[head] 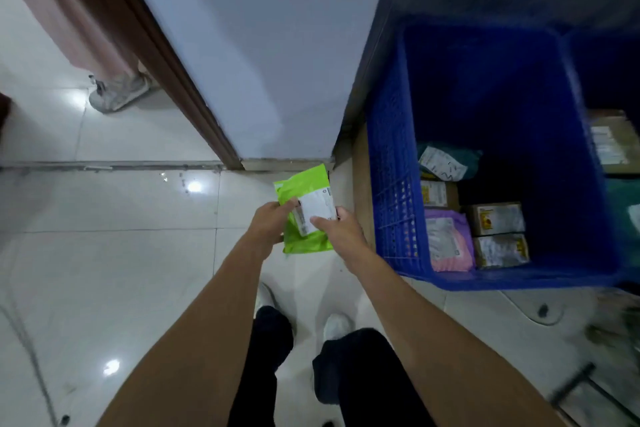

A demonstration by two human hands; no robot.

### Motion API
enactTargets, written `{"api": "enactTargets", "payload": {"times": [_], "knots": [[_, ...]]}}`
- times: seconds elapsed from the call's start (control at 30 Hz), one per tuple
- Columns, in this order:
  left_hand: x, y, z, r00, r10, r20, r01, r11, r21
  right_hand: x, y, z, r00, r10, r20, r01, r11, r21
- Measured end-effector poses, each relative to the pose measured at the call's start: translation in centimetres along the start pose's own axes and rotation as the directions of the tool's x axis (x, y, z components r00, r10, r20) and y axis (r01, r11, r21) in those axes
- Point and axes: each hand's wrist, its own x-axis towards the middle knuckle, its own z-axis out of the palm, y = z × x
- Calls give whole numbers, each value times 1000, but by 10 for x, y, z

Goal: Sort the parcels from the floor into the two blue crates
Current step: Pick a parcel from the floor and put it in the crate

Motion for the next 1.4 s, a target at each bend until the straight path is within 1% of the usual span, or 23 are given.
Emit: {"api": "enactTargets", "payload": {"times": [0.17, 0.27, 0.37, 0.5, 0.6, 0.67, 0.77, 0.93, 1.13, 1.27, 1.4], "knots": [[-104, 40, 23, 995, 51, 90, -57, 996, 64, -92, -37, -60, 1000, -1, 20, 0, 1000, 6], [-154, 59, 40, 984, 90, 152, -101, 992, 71, -137, -56, -93, 999, -46, 21, 45, 999, 30], [-191, 67, 56, 968, 129, 217, -146, 987, 65, -175, -65, -128, 994, -105, 30, 104, 994, 19], [-222, 68, 72, 961, 112, 254, -128, 990, 50, -204, -63, -162, 991, -132, 39, 128, 988, 91], [-237, 74, 81, 955, 117, 272, -140, 988, 68, -220, -64, -174, 988, -151, 39, 145, 981, 127], [-244, 78, 88, 951, 125, 283, -156, 984, 90, -227, -65, -180, 986, -163, 14, 160, 977, 142], [-248, 83, 99, 941, 127, 315, -154, 986, 63, -236, -69, -188, 981, -190, -38, 194, 960, 204], [-248, 89, 114, 924, 136, 357, -152, 988, 17, -244, -72, -199, 972, -202, -118, 226, 943, 245], [-242, 97, 126, 881, 100, 463, -104, 994, -17, -246, -72, -205, 951, -199, -236, 266, 918, 296], [-237, 103, 136, 864, 107, 491, -90, 994, -58, -237, -69, -211, 948, -160, -276, 247, 915, 319], [-234, 111, 148, 866, 134, 481, -91, 989, -113, -229, -72, -232, 947, -138, -292, 241, 904, 353]]}}
